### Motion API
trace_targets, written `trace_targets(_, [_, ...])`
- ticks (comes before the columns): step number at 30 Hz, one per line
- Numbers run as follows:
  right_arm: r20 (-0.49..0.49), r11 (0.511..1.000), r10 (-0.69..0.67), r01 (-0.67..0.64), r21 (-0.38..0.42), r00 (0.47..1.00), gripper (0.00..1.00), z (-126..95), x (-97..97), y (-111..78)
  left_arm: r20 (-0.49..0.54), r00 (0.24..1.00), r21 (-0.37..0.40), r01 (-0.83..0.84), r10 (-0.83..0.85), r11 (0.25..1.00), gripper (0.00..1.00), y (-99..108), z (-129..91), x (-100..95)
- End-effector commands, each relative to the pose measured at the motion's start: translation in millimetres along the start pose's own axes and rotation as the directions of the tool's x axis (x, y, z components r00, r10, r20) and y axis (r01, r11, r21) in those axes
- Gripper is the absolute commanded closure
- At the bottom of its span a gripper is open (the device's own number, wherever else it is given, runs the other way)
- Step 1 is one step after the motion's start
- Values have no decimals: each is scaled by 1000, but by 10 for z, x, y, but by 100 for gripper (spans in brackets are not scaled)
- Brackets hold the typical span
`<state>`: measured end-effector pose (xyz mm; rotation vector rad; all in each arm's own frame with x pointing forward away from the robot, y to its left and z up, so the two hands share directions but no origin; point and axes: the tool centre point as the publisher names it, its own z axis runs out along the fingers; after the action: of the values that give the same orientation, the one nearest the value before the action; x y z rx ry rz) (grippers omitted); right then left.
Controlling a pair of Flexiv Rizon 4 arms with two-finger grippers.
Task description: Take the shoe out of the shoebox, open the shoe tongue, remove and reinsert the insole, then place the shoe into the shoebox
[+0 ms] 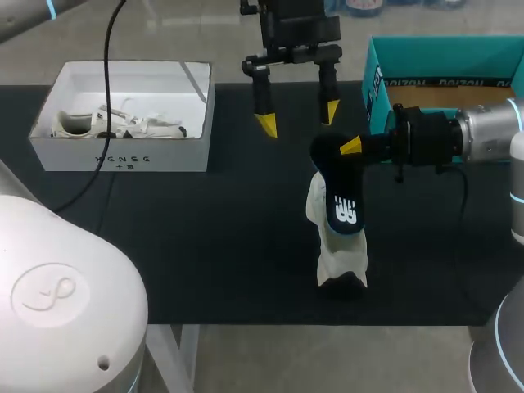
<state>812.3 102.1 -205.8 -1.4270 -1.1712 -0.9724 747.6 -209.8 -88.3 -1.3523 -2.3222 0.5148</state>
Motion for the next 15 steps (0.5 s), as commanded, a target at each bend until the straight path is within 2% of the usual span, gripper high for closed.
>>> trace_targets(1, [1,1000,1,-1,-2,1000,100,4,1,-6,60,995,-84,-73,78,994,0,48,-156,-19])
trace_targets(3, [1,1000,1,-1,-2,1000,100,4,1,-6,88,991,-154,-82,97,985,0,127,-260,-47])
trace_targets(4, [1,1000,1,-1,-2,1000,100,4,1,-6,78,990,-160,-105,118,982,0,160,-294,-51])
trace_targets(6, [1,1000,1,-1,-2,1000,100,4,1,-6,80,989,-227,-101,122,969,0,247,-366,-80])
trace_targets(10, [1,1000,1,-1,-2,1000,100,4,1,-6,91,984,-258,-125,153,958,0,356,-443,-130])
trace_targets(15, [1,1000,1,-1,-2,1000,100,4,1,-6,136,971,-309,-146,196,940,0,408,-370,-221])
